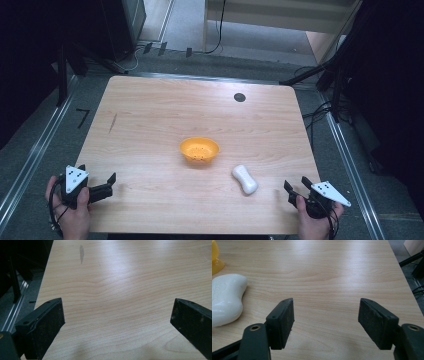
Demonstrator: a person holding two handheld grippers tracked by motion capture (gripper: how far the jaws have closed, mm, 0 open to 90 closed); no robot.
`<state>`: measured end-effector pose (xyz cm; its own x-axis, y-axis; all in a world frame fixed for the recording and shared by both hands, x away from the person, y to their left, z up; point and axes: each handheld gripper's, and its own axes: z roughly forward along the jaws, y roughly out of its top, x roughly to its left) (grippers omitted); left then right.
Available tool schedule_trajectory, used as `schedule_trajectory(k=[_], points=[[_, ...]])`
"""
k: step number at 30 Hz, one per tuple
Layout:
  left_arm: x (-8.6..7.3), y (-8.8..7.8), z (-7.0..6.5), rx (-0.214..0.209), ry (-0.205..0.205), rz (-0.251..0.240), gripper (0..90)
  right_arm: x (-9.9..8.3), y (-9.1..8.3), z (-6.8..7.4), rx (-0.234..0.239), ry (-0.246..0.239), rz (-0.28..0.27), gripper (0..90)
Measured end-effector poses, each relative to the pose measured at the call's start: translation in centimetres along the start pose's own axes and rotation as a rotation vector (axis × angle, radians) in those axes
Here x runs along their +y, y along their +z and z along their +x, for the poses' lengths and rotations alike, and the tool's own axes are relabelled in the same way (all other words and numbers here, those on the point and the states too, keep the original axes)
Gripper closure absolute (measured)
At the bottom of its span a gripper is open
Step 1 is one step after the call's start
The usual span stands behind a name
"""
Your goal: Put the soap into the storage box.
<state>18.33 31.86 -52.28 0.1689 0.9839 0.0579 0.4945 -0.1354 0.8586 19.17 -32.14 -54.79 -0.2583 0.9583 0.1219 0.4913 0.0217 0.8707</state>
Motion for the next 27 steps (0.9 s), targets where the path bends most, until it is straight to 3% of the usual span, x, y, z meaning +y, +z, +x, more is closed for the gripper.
schedule_trajectory(k=[6,7,10,12,13,14,16,17,18,19,22,23,26,27], points=[[0.0,-0.1,0.1,-0.002,-0.014,-0.011,0.0,0.1,0.0,0.1,0.038,-0.005,0.024,35.3],[0.0,-0.1,0.1,-0.002,-0.011,-0.007,0.0,0.5,0.0,0.2,0.046,-0.024,0.057,36.1],[0.0,-0.1,0.1,-0.001,-0.006,-0.008,0.0,0.8,-0.1,0.3,0.064,-0.037,0.085,37.9],[-0.1,-0.1,0.1,-0.003,-0.007,-0.010,0.0,1.3,-0.1,0.6,0.069,-0.082,0.109,39.4],[0.0,-0.1,0.1,-0.004,-0.013,-0.011,0.0,1.9,-0.2,1.0,0.062,-0.135,0.146,40.9],[0.0,-0.1,0.1,-0.004,-0.013,-0.011,0.0,1.9,-0.2,1.0,0.062,-0.135,0.146,40.9],[0.0,-0.1,0.2,-0.005,-0.015,-0.009,0.0,2.5,-0.2,1.4,0.065,-0.181,0.176,42.2],[0.0,-0.1,0.2,-0.005,-0.016,-0.009,0.0,3.1,0.0,1.7,0.091,-0.209,0.215,43.7],[0.0,-0.1,0.2,-0.005,-0.016,-0.009,0.0,3.1,0.0,1.7,0.091,-0.209,0.215,43.7],[0.0,0.0,0.2,-0.006,-0.016,-0.011,0.0,3.4,0.4,2.2,0.115,-0.232,0.263,45.5],[0.0,0.0,0.2,-0.005,-0.016,-0.007,0.0,3.8,0.9,2.6,0.129,-0.259,0.310,46.3],[0.0,0.0,0.2,-0.007,-0.018,-0.007,0.0,4.3,1.5,3.2,0.147,-0.276,0.364,46.8],[0.0,0.0,0.2,-0.007,-0.018,-0.007,0.0,4.7,1.9,3.6,0.158,-0.286,0.391,47.2],[0.0,0.0,0.2,-0.008,-0.016,-0.006,0.0,5.3,2.4,4.0,0.159,-0.290,0.426,47.2]])
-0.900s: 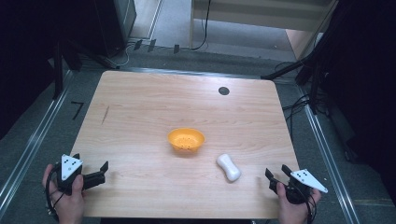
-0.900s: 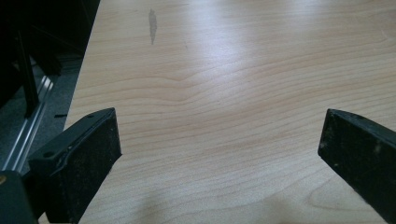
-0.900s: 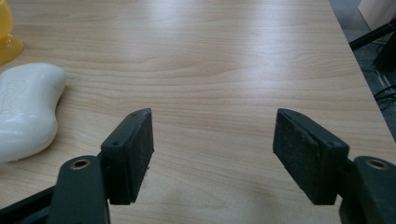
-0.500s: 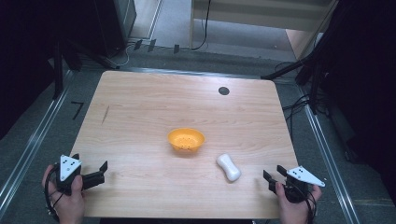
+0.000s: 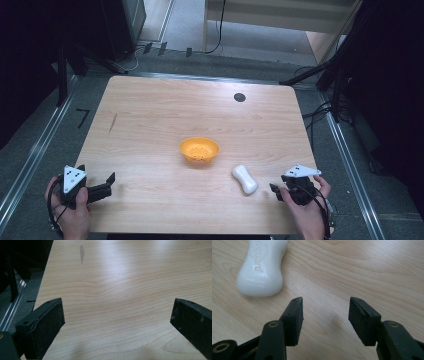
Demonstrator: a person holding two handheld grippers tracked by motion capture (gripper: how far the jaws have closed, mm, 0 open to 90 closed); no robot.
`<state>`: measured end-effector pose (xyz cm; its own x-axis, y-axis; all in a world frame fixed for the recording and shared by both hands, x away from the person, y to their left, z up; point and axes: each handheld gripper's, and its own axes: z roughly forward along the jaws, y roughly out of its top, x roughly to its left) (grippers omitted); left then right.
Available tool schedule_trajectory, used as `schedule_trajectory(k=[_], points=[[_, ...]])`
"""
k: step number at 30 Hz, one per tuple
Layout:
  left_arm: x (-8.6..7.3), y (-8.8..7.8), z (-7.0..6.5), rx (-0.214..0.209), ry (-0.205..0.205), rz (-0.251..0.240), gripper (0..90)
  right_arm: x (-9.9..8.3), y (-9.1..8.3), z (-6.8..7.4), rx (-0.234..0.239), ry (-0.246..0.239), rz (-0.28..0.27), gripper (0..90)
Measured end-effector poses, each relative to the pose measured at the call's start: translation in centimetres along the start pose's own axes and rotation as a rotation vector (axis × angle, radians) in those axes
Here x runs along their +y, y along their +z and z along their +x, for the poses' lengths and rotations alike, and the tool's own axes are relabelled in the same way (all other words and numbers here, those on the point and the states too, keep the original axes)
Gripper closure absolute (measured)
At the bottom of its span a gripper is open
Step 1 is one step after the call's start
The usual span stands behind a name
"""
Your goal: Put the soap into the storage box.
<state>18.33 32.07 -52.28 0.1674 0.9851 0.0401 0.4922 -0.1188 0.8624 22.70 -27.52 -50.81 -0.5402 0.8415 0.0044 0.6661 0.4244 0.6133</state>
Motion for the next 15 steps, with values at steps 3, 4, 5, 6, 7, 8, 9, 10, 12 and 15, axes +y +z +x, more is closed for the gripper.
schedule_trajectory(k=[3,4,5,6,7,8,9,10,12,15], points=[[0.0,0.0,0.0,-0.001,0.001,0.001,0.0,0.7,0.1,0.1,0.007,-0.008,0.024,47.1],[0.0,0.0,0.0,-0.004,0.000,0.003,0.0,1.6,0.2,0.3,0.022,-0.014,0.054,46.5],[0.0,0.0,0.0,-0.003,-0.001,0.003,0.0,2.0,0.1,0.5,0.028,-0.013,0.067,46.5],[0.0,0.0,0.0,-0.003,-0.001,0.003,0.0,2.0,0.1,0.5,0.028,-0.013,0.067,46.5],[0.0,0.0,0.0,-0.006,-0.002,0.004,0.0,2.6,0.2,0.8,0.037,-0.024,0.094,46.1],[0.0,0.0,0.0,-0.006,-0.002,0.004,0.0,2.9,0.3,0.9,0.038,-0.028,0.105,46.0],[0.0,0.0,0.0,-0.006,-0.001,0.006,0.0,3.1,0.3,1.0,0.043,-0.031,0.114,45.9],[0.0,0.0,0.0,-0.006,-0.001,0.007,0.0,3.4,0.4,1.2,0.048,-0.028,0.125,45.6],[0.0,0.0,0.0,-0.006,-0.001,0.006,0.0,3.7,0.5,1.3,0.056,-0.026,0.137,45.0],[0.0,0.0,0.0,-0.006,-0.001,0.007,0.0,4.0,0.5,1.3,0.061,-0.022,0.145,43.9]])
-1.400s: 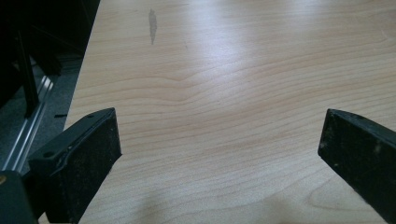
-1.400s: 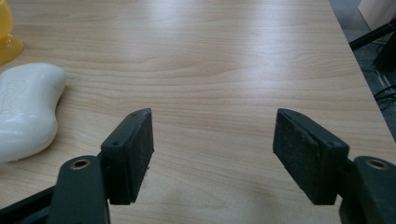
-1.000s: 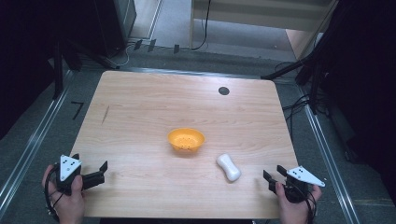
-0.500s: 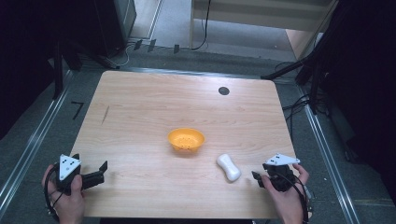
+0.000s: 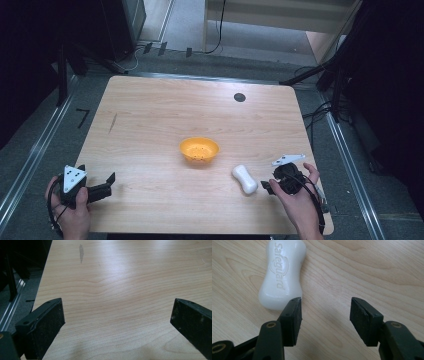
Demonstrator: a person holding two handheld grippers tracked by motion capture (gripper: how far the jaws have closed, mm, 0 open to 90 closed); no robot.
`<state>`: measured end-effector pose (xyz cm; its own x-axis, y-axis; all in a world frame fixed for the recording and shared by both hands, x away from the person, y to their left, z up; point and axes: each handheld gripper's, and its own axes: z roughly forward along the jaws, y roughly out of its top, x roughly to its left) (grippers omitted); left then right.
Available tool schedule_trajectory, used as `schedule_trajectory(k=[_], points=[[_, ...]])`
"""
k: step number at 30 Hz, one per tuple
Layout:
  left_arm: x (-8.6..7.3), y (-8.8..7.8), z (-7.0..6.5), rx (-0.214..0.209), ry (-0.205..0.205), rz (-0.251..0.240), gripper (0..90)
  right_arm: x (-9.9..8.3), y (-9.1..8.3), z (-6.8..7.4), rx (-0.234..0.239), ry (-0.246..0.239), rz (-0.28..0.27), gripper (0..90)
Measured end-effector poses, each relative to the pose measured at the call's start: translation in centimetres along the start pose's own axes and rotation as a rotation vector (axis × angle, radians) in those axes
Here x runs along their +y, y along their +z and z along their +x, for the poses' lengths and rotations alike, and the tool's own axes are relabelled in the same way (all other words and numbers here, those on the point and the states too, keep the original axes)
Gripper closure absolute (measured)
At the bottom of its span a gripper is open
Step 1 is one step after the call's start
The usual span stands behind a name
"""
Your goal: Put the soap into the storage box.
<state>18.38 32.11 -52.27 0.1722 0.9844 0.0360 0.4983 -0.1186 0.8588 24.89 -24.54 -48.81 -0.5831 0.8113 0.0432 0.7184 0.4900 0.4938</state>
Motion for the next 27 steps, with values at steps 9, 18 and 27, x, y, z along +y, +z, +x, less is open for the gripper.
schedule_trajectory(k=[9,18,27], points=[[0.0,0.0,0.0,-0.001,0.004,0.005,0.0,0.9,0.0,0.5,0.020,0.027,0.015,38.4],[0.0,0.0,0.0,-0.002,-0.001,0.001,0.0,2.2,0.5,1.6,0.052,0.044,0.031,35.7],[0.0,0.1,0.0,-0.003,-0.005,0.001,0.0,3.3,1.5,2.9,0.075,0.035,0.053,35.5]])
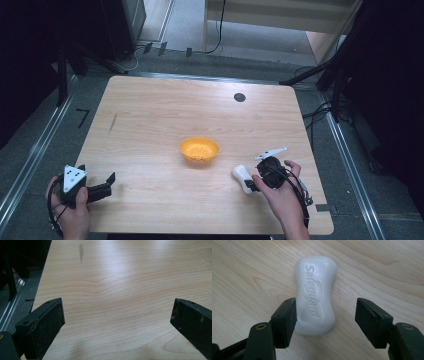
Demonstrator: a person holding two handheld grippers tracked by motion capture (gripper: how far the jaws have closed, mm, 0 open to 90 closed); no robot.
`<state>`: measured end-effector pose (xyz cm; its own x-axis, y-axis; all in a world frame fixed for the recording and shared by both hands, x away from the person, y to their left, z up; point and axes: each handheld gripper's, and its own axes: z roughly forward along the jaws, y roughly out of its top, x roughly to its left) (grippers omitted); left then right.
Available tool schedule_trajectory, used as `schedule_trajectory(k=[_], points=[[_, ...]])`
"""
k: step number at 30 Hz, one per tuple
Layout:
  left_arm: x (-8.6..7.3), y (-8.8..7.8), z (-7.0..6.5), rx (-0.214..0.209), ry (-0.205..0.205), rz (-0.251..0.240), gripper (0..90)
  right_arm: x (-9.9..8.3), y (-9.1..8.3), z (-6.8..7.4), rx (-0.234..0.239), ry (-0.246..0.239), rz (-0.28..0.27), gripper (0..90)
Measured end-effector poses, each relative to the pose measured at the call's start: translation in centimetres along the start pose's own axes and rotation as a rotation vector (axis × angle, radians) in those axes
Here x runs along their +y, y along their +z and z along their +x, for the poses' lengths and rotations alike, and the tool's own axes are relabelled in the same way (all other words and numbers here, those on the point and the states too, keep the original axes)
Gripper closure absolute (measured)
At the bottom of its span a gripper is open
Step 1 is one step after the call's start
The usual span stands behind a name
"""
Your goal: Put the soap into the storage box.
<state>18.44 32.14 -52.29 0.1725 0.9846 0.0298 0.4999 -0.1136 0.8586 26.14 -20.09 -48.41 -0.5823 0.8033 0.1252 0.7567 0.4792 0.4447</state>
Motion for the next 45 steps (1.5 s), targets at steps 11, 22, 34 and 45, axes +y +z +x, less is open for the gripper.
schedule_trajectory(k=[11,22,34,45], points=[[0.0,0.0,0.1,-0.002,-0.007,0.001,0.0,1.0,1.6,0.9,0.005,0.034,0.046,35.5],[0.0,0.0,0.1,-0.002,-0.010,0.000,0.0,1.5,3.3,1.6,-0.030,0.012,0.113,37.8],[0.0,0.0,0.2,-0.007,-0.015,0.005,0.0,1.5,3.9,2.2,-0.093,-0.022,0.123,46.6],[0.0,0.0,0.4,-0.012,-0.026,0.005,0.0,1.6,3.9,2.2,-0.090,-0.015,0.137,48.1]])
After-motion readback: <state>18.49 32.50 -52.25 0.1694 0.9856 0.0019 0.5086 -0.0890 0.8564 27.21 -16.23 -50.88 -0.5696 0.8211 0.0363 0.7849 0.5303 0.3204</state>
